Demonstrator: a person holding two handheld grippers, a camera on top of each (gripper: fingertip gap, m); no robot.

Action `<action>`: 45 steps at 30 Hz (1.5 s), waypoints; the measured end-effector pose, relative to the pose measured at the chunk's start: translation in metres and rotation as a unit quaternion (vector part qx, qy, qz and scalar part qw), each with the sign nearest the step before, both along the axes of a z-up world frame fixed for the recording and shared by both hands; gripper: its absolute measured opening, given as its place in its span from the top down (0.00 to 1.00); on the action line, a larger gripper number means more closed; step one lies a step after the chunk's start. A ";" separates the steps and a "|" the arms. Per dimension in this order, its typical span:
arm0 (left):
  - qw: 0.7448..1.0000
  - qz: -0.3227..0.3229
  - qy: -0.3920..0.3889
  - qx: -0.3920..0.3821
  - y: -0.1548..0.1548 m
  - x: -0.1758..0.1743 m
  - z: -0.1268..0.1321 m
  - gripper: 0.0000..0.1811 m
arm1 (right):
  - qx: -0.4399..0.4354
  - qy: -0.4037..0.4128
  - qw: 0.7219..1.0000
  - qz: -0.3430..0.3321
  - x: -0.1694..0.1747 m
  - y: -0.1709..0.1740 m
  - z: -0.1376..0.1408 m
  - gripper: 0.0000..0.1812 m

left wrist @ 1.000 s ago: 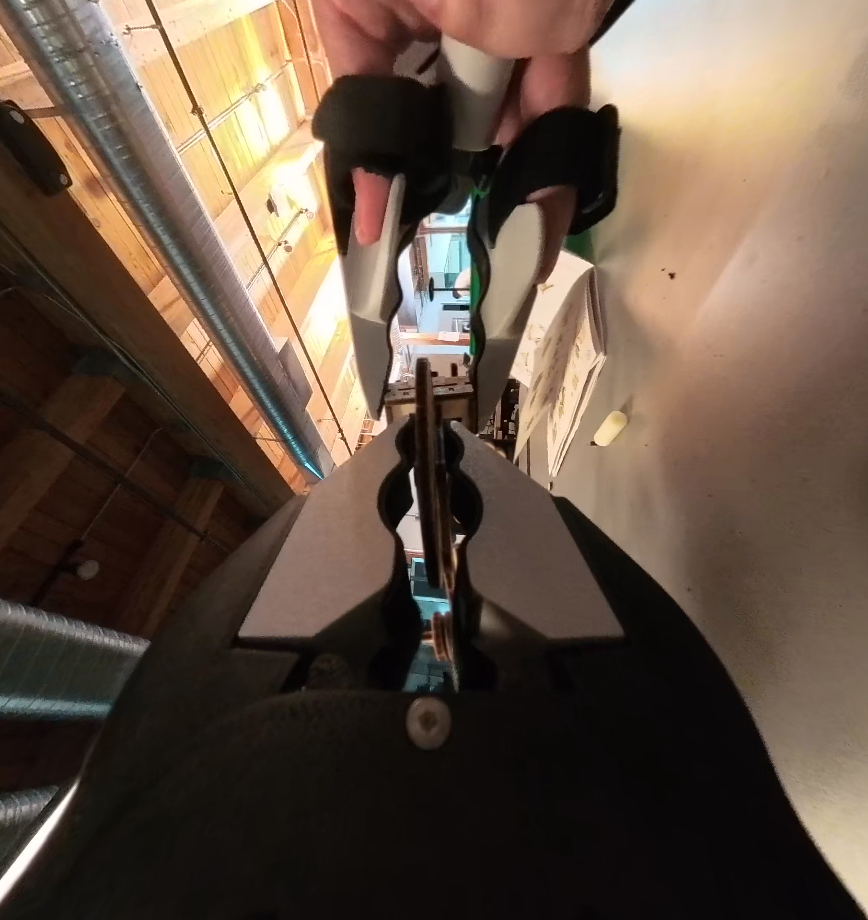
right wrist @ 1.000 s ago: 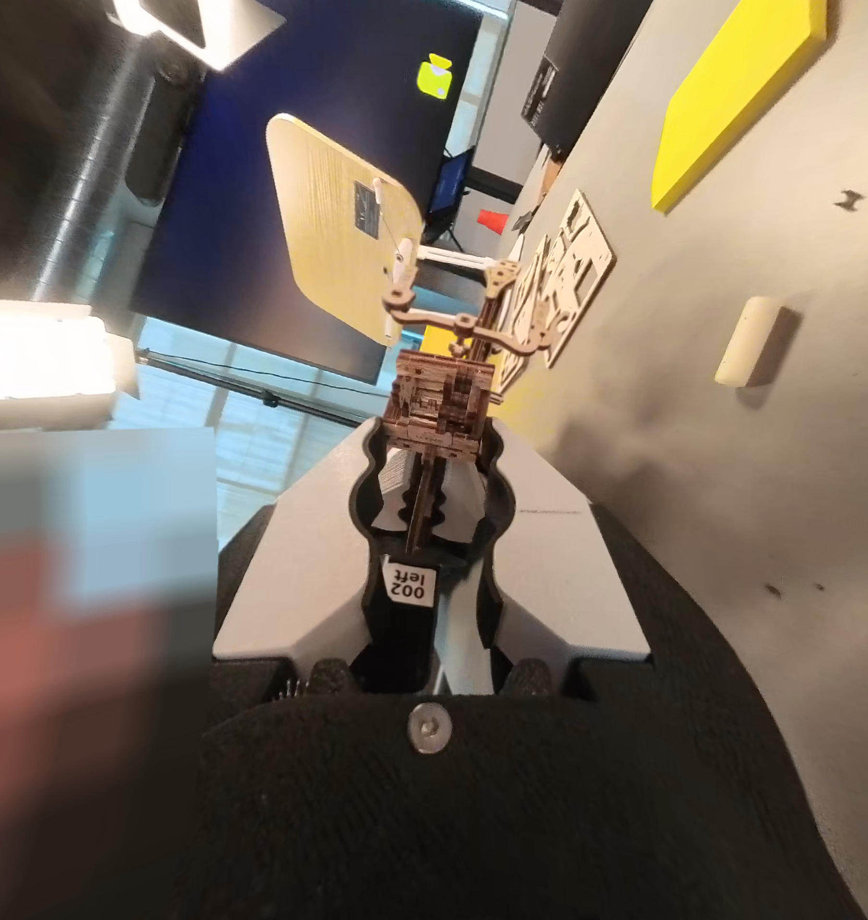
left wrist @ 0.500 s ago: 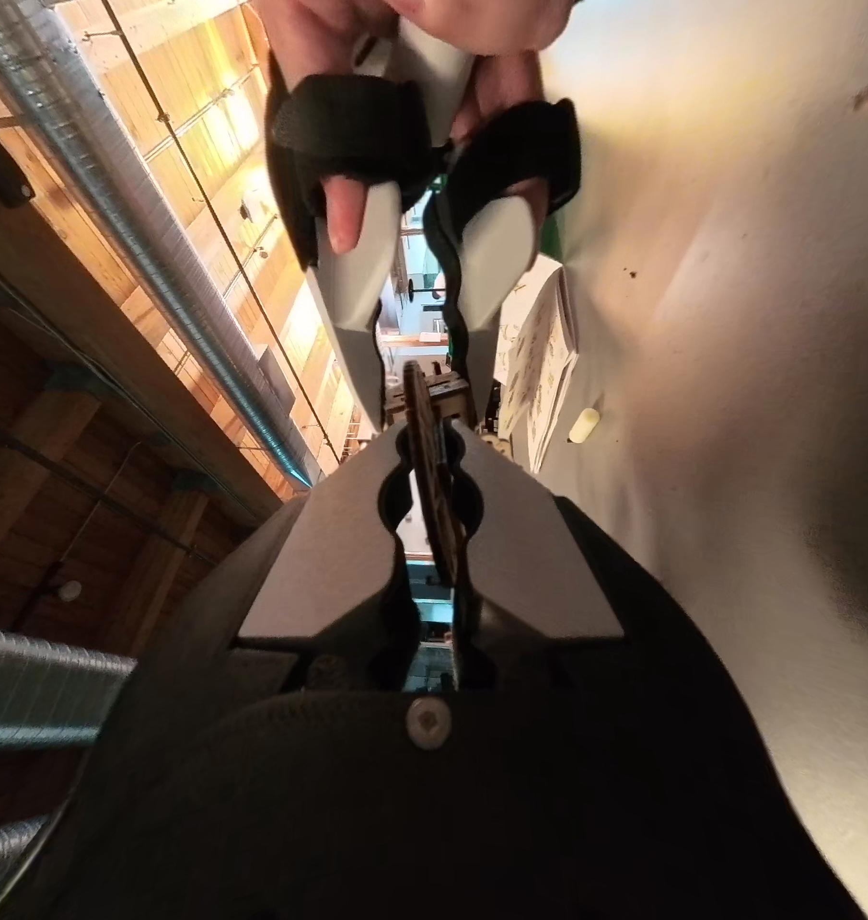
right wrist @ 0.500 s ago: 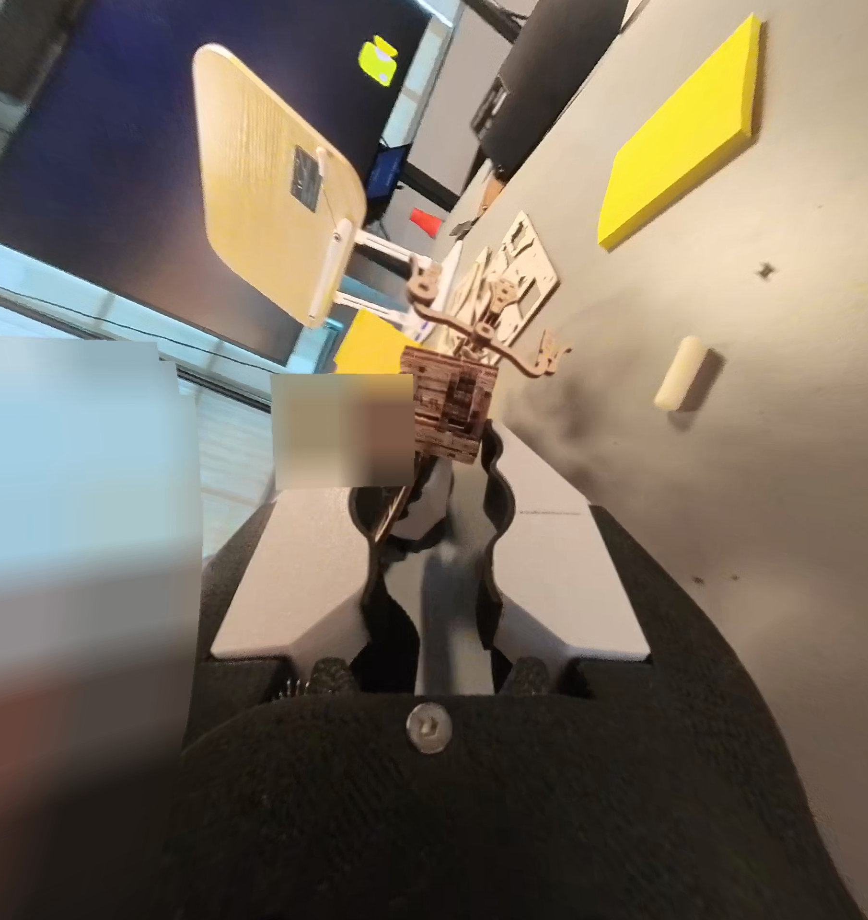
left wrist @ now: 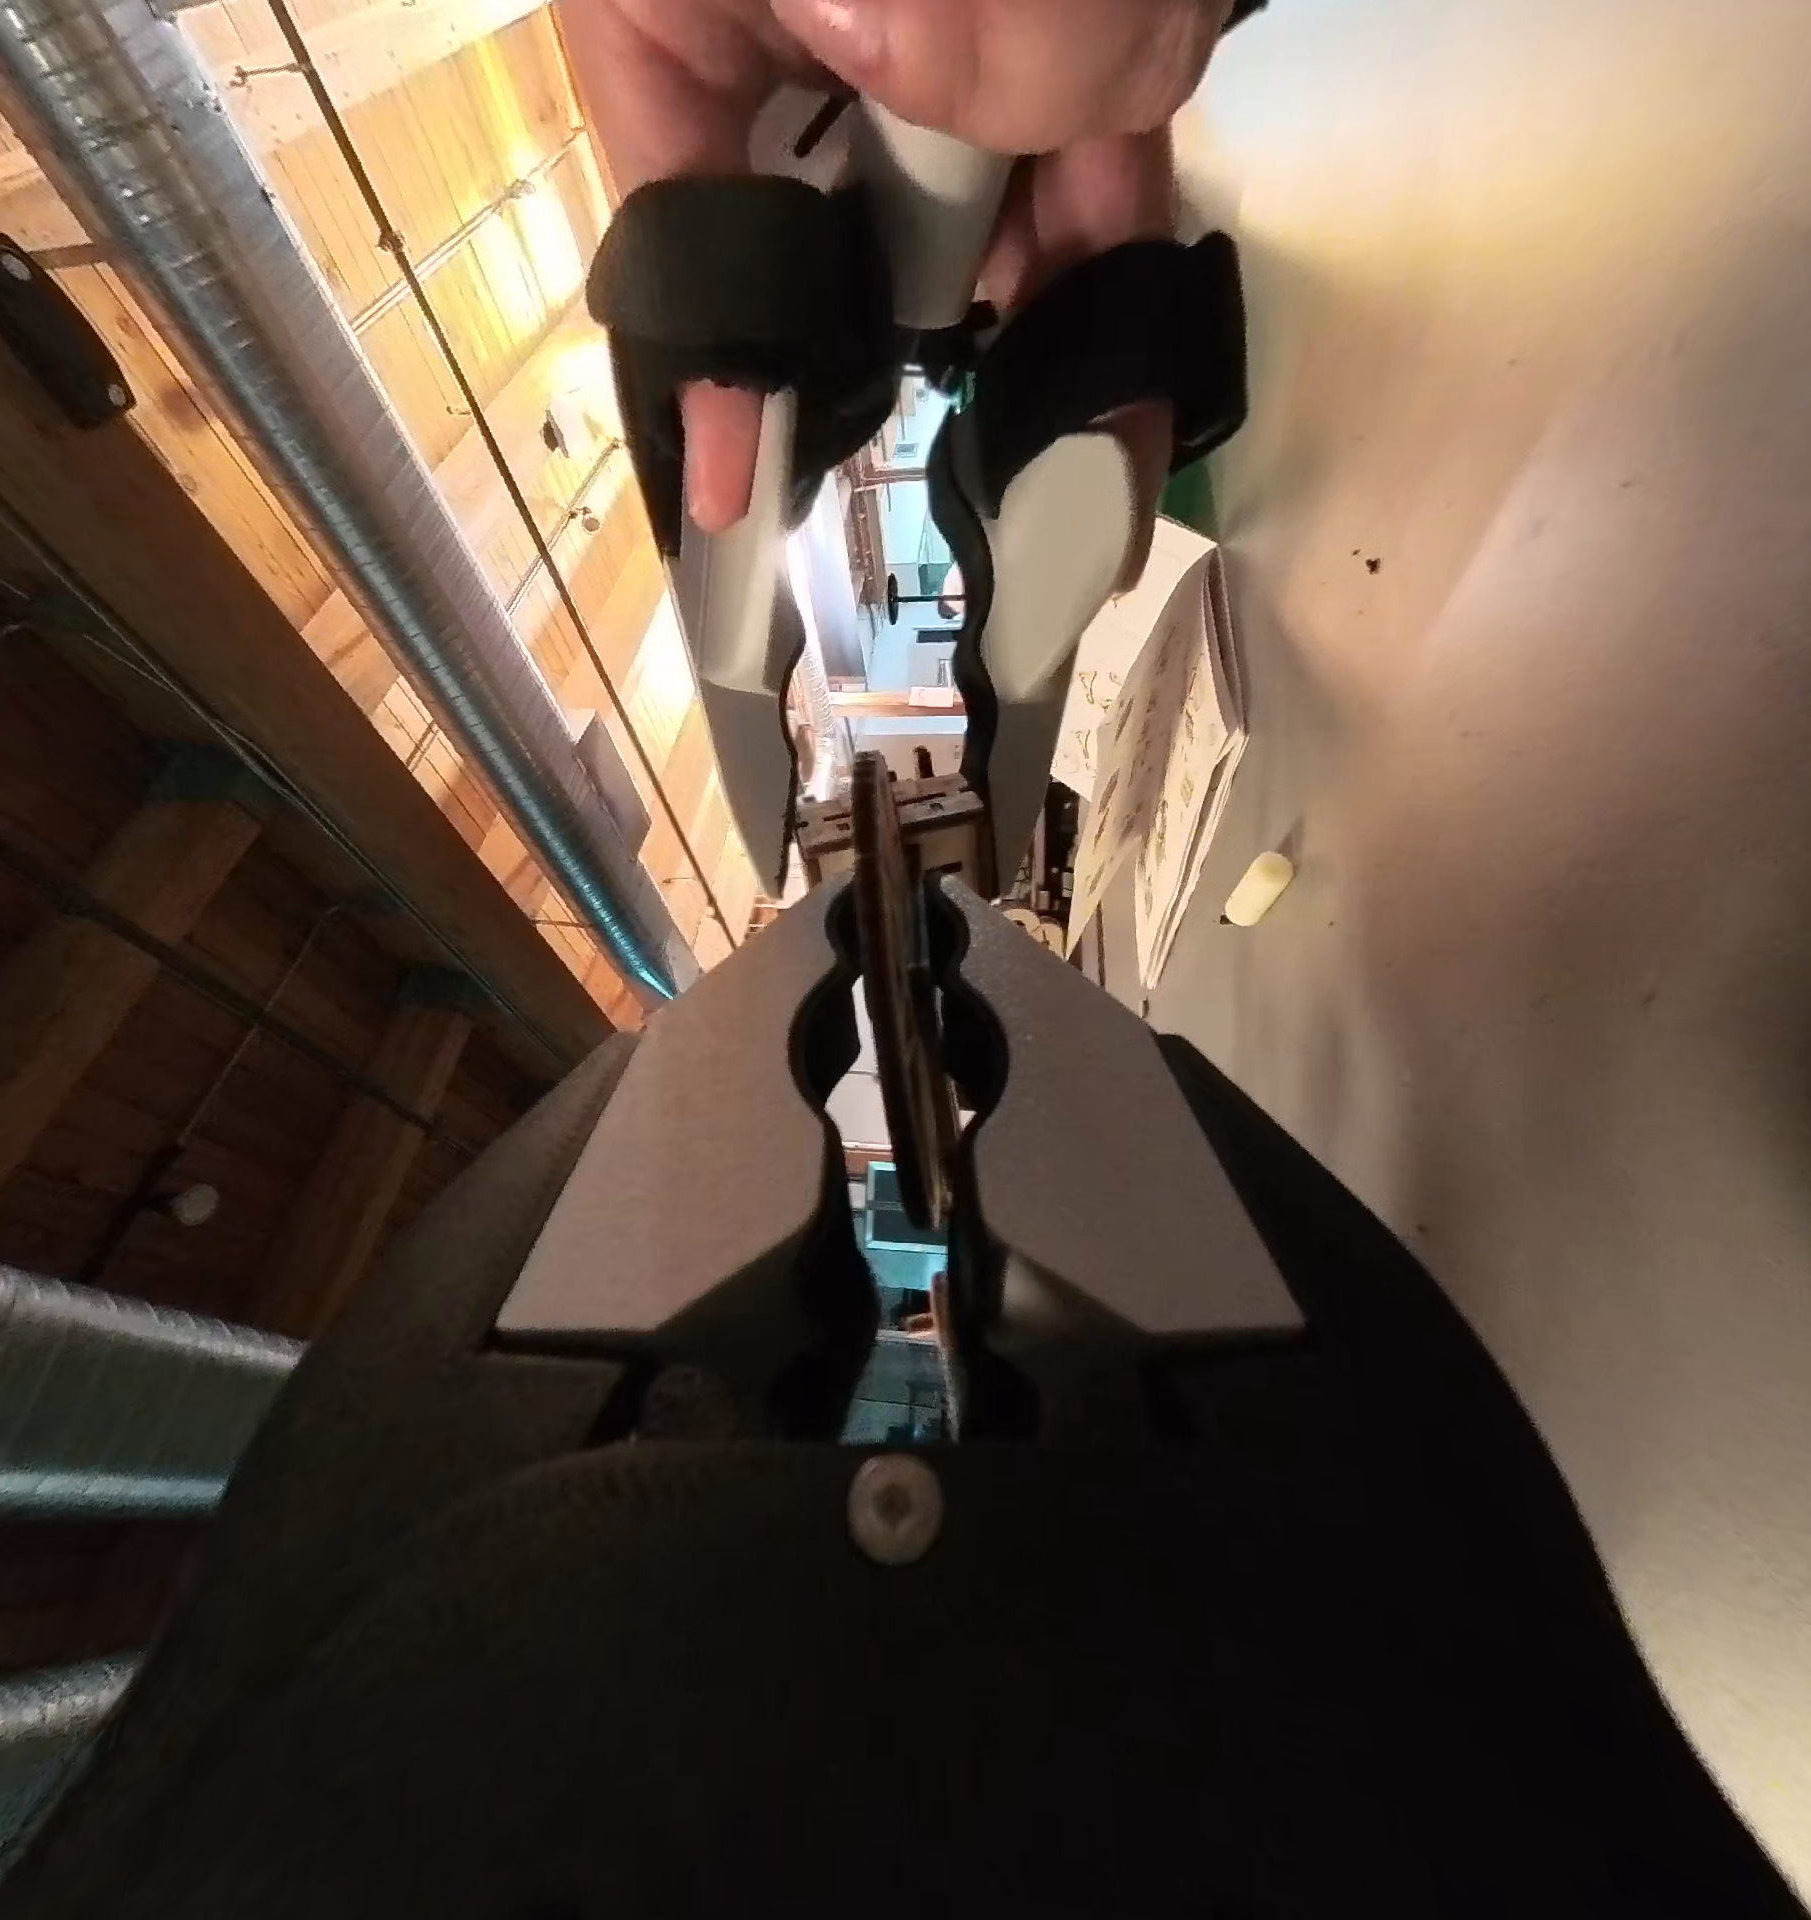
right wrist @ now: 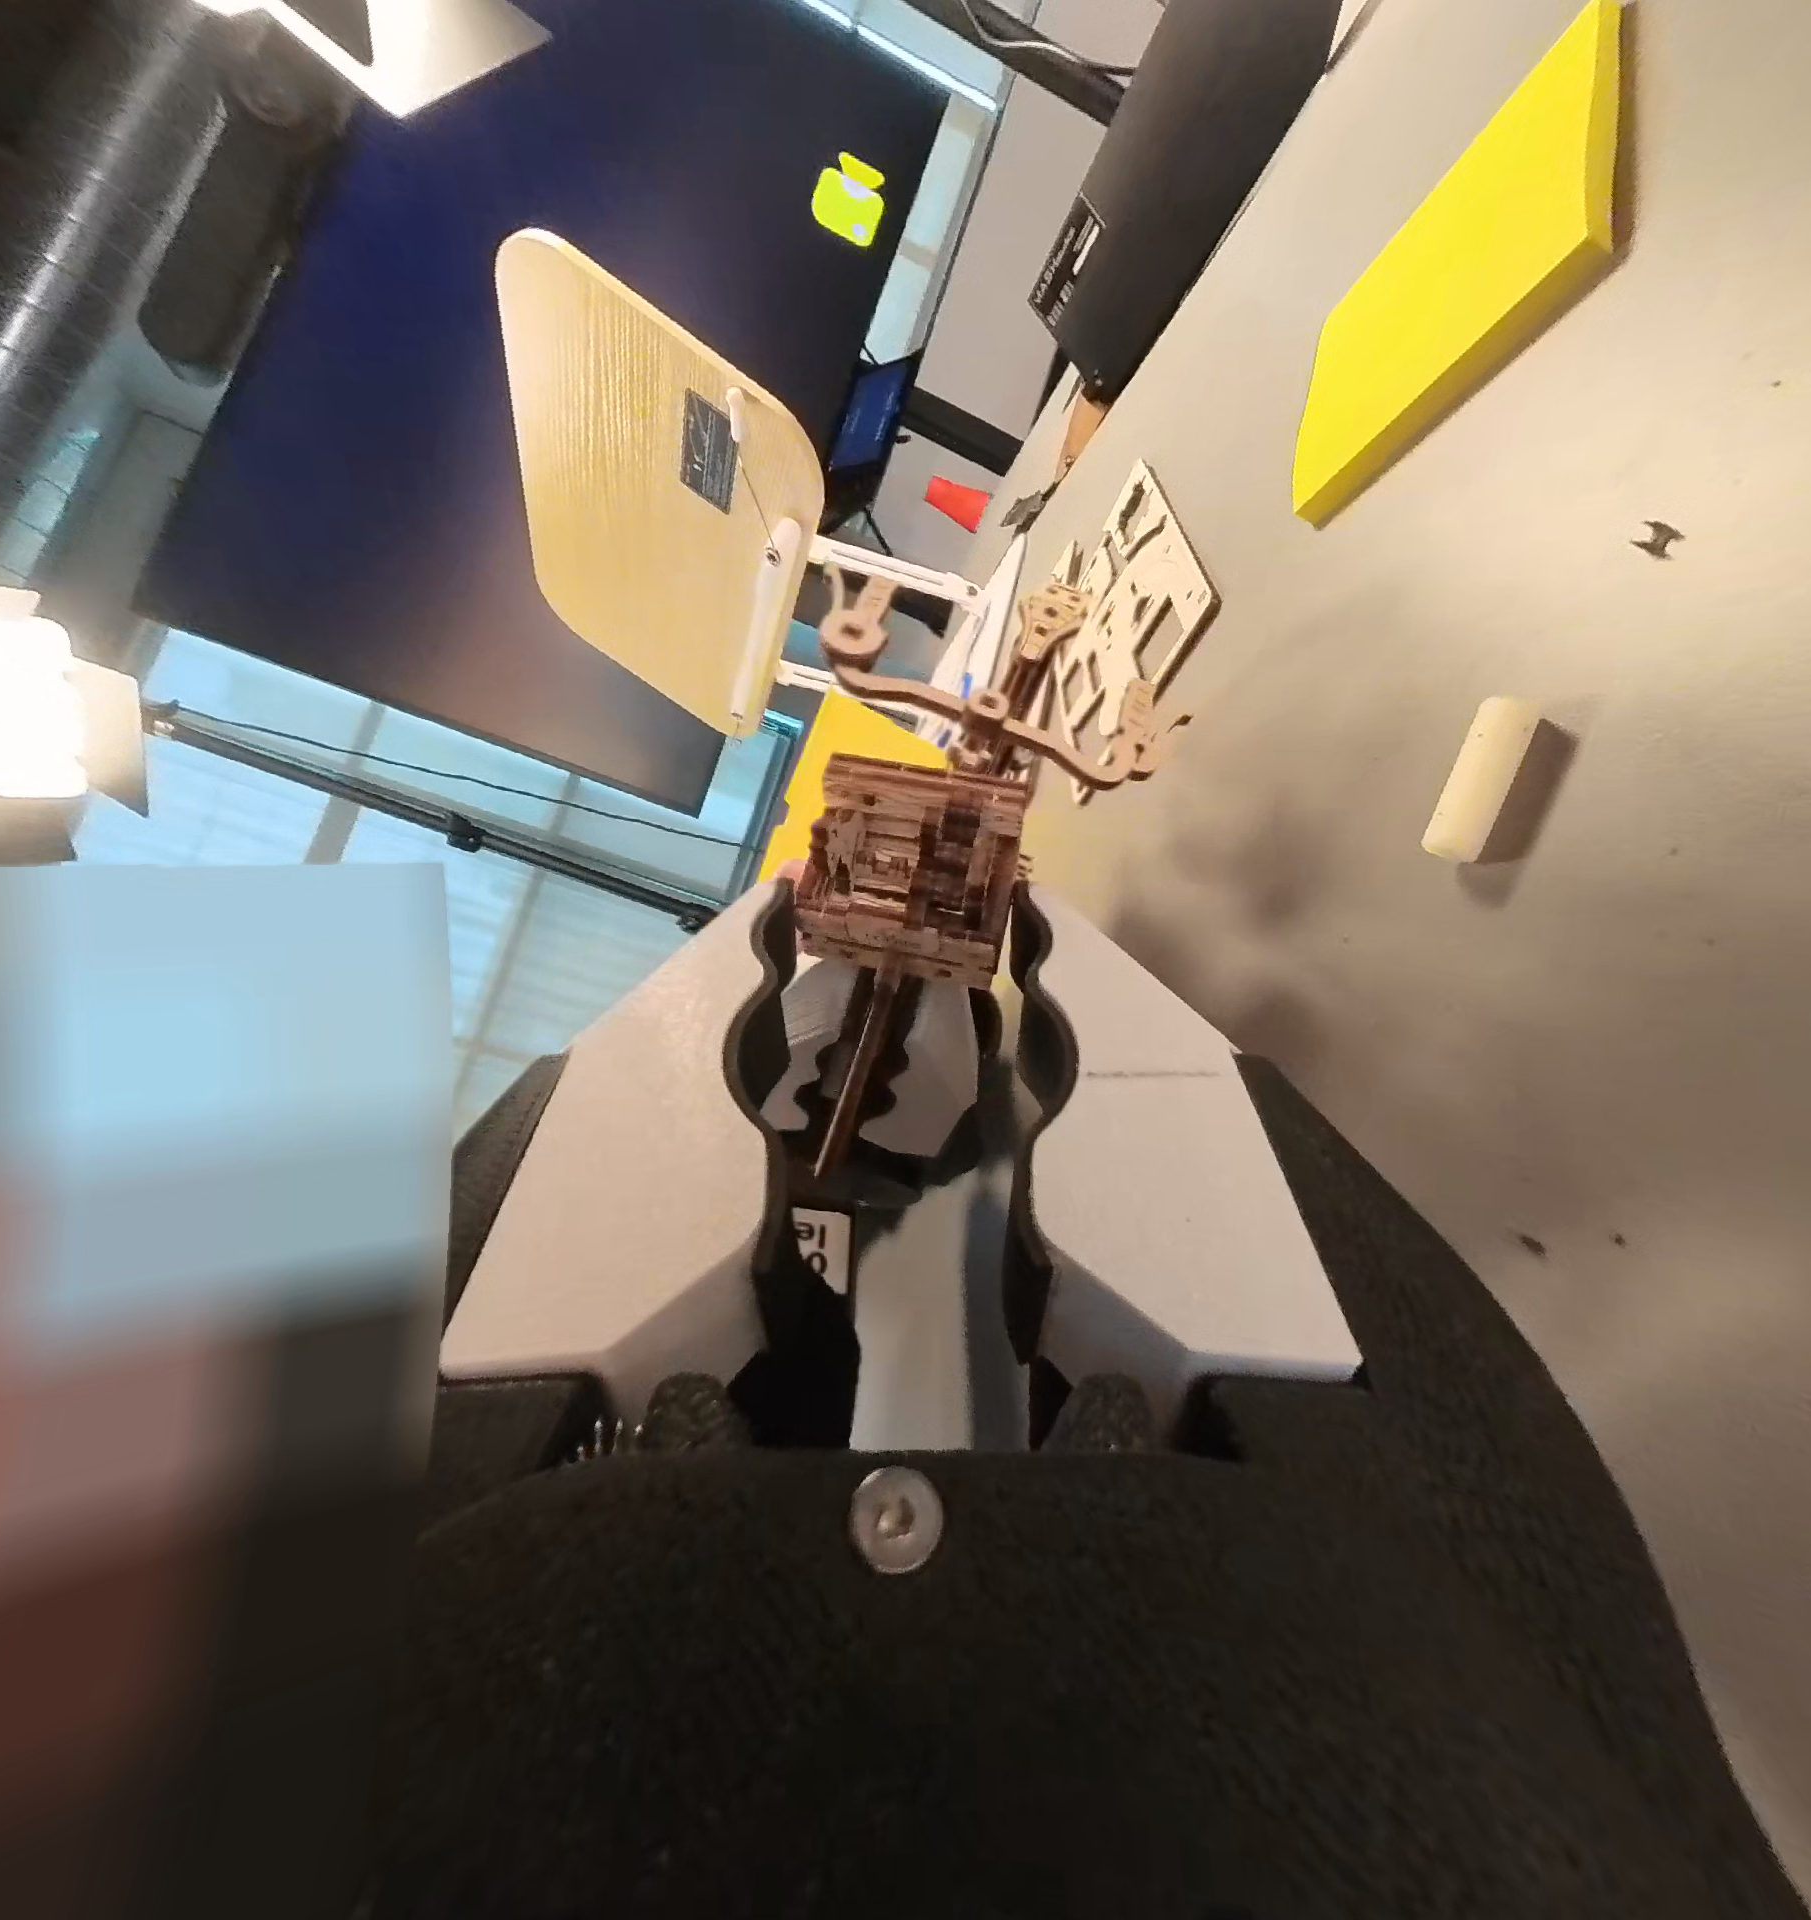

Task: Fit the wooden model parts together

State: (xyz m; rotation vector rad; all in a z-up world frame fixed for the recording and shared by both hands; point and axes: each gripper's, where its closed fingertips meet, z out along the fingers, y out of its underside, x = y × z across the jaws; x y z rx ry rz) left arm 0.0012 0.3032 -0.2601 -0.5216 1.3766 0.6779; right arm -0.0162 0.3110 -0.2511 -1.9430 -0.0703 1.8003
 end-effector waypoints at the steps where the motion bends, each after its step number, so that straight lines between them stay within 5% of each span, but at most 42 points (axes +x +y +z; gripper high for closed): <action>1: 1.000 0.000 0.000 0.000 0.000 0.000 0.000 0.96 | -0.003 0.003 1.000 0.002 0.000 0.000 0.000 0.78; 30: 0.998 -0.061 0.017 -0.024 -0.013 0.007 -0.007 0.96 | -0.078 0.093 0.991 0.051 0.012 -0.012 -0.007 0.79; 45: 0.998 -0.032 0.019 -0.055 -0.008 0.003 -0.012 0.96 | 0.000 0.057 0.996 -0.075 0.011 -0.002 -0.015 0.79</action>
